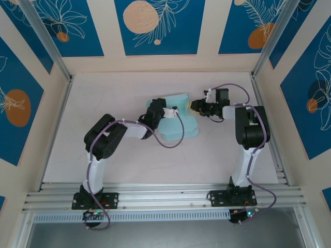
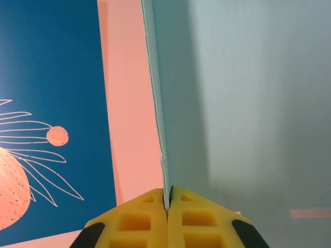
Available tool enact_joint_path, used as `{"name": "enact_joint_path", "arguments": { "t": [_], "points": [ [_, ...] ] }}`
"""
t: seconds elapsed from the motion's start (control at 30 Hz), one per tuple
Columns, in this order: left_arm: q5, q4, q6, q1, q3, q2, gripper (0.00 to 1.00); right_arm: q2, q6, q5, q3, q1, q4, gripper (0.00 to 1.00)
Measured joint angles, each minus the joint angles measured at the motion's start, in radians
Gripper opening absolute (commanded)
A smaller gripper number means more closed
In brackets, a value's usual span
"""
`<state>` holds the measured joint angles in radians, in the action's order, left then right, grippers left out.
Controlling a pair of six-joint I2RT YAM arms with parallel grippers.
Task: Fold the paper box
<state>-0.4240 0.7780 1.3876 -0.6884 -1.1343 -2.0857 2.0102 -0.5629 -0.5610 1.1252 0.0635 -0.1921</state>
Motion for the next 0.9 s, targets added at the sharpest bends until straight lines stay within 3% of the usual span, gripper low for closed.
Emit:
{"name": "enact_joint_path", "arguments": {
  "t": [0.6, 0.9],
  "points": [
    [0.001, -0.03, -0.001, 0.013, -0.007, 0.0, 0.0, -0.006, 0.101, 0.095, 0.018, 0.046, 0.027, 0.49],
    [0.0, -0.041, -0.001, 0.026, -0.007, 0.0, 0.0, -0.02, 0.183, 0.201, 0.032, 0.087, 0.041, 0.55]
  ]
}}
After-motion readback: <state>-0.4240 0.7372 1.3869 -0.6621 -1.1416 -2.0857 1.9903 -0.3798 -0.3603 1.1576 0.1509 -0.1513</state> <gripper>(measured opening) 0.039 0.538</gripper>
